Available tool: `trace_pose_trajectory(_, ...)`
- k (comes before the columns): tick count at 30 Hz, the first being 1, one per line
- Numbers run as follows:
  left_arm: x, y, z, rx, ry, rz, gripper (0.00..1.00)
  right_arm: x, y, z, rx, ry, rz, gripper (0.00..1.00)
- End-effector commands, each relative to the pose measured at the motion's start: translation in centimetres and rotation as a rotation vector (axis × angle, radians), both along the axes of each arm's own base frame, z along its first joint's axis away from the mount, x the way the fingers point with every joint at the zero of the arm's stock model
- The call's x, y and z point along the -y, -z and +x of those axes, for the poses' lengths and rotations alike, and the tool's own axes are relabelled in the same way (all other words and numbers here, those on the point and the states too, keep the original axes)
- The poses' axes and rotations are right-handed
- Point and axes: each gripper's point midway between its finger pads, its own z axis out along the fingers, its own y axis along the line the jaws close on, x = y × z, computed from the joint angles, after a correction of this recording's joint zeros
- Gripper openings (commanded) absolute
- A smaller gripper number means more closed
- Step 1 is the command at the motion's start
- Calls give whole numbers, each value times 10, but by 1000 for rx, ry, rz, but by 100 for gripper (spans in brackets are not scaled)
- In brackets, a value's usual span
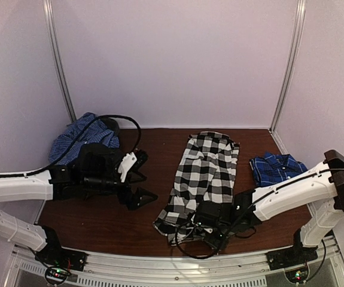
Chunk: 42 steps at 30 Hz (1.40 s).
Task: Fold and stack the long sleeve shirts
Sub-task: Pick up the rectangle-folded shirt from the center of the board.
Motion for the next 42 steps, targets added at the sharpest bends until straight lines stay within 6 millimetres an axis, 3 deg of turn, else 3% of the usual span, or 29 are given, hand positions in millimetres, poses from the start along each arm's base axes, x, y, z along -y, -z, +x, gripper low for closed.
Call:
trace_pose_trajectory(1, 13, -19, -3, 128, 99, -52, 98, 13, -3, -8, -26, 16, 23, 0)
trace_pose_trajectory(9, 24, 18, -34, 259, 351, 53, 98, 1, -37, -25, -114, -14, 201, 0)
trace_pose_trajectory(17, 30, 58, -61, 421, 508, 179, 98, 0, -58, -19, -179, 4, 308, 0)
trace_pose_trajectory(21, 37, 78, -65, 467, 555, 244, 98, 2, -65, -15, -206, 13, 348, 0)
trace_pose_trajectory(26, 48, 99, -63, 515, 589, 306, 98, 3, -66, -11, -229, 20, 361, 0)
trace_pose_trajectory(35, 45, 135, -41, 635, 614, 493, 97, 3, -61, -12, -245, 19, 356, 0)
trace_pose_trajectory(42, 57, 138, -26, 739, 609, 527, 81, 3, -60, -12, -255, 20, 360, 0)
